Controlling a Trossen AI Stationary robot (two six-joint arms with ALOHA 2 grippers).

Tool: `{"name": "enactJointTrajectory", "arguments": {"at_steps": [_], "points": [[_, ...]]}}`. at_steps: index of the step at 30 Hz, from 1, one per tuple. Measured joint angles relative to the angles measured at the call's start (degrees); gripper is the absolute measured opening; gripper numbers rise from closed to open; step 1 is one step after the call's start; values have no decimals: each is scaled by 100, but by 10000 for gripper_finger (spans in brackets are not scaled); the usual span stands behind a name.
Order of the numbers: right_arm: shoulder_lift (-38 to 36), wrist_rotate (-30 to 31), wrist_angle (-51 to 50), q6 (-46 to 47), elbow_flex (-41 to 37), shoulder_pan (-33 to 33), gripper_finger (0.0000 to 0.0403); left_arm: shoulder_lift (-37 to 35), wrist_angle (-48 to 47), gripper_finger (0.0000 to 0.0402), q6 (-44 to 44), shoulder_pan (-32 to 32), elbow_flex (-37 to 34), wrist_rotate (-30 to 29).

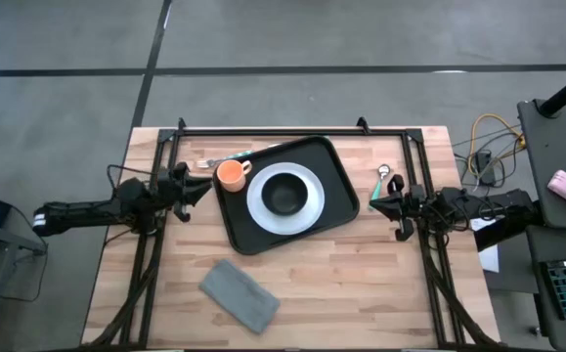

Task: Set up tray
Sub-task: Put the gray napkin on the black tray to the right of the white plate

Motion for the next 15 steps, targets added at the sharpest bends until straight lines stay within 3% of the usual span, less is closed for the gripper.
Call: {"name": "enactJointTrajectory", "arguments": {"at_steps": [4,7,12,15], "points": [[15,100,-8,31,0,0,8,52,127,146,-466,-3,433,40],[14,144,-8,47,0,0,8,308,37,178,-485,-4,821,404],[14,149,-7,171,0,0,8,1164,-391,189,-559,-9,1744,1437],[12,138,-6,303,0,0,8,1722,-1559,189,-870,-13,2588,1891]]}}
